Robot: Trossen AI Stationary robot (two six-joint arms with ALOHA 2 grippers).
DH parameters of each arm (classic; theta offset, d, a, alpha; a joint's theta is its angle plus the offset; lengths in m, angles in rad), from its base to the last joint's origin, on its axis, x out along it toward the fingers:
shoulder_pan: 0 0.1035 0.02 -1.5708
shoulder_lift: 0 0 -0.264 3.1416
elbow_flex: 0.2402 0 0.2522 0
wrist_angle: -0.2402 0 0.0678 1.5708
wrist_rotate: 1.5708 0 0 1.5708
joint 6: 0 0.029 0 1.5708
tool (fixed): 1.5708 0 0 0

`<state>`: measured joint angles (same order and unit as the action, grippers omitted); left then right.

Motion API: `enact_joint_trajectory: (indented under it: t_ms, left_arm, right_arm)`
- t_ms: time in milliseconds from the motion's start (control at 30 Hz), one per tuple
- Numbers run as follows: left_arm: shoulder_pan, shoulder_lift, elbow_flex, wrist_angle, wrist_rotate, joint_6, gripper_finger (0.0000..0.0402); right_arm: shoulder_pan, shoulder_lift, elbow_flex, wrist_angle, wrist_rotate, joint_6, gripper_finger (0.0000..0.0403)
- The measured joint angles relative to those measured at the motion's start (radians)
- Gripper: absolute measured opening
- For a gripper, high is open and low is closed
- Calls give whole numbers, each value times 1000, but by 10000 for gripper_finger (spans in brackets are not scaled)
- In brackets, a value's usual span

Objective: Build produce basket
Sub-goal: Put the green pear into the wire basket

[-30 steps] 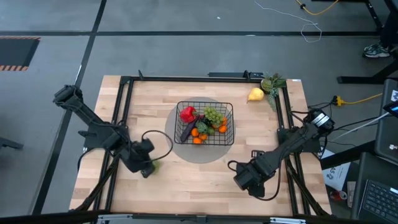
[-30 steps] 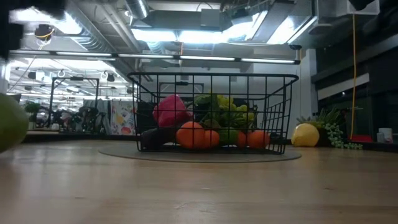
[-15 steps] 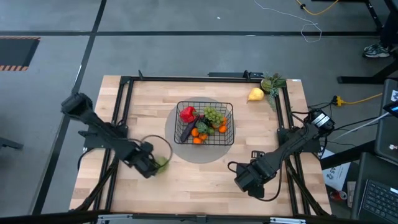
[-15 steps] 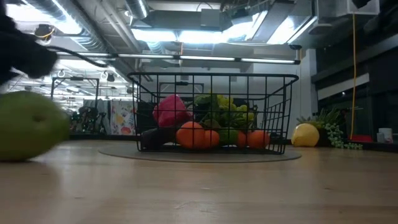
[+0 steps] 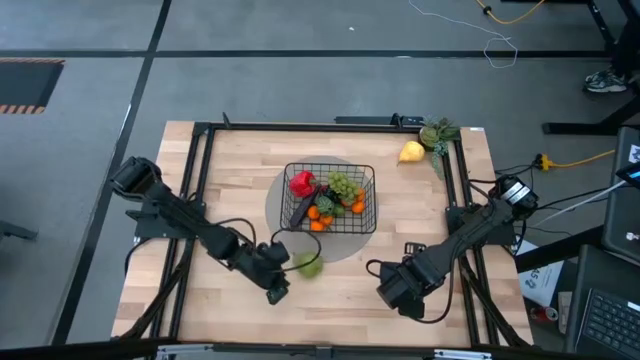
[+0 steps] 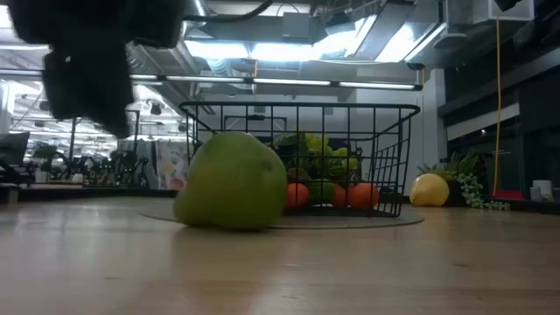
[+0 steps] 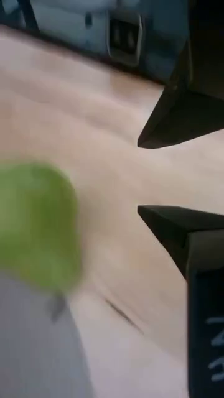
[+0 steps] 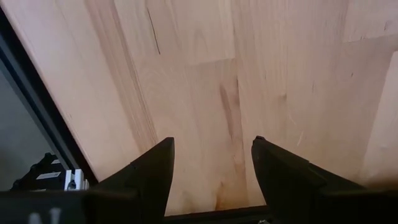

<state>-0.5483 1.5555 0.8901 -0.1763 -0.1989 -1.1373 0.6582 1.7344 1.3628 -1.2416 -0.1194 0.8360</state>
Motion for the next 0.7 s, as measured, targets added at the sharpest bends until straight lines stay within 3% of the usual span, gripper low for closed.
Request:
enact_joint_trajectory:
  t_ms: [200,400,533,633,700]
  left_arm:
    - [-8,17,0,-209,-54,-118,156]
    - [0,24,0,-217,-173,-143,155]
    - [40,138,-2,-35,-250,-116,146]
    - [67,251,62,320,-195,93,134]
    - [67,293,129,400,-162,226,127]
  right_arm:
    - [8,0,0,26,106,-3,216]
    - [7,0,0,98,146,-3,216]
    - [8,0,0,113,146,-3,216]
    - [7,0,0,119,146,-4,216]
    - [7,0,0,111,146,-7,216]
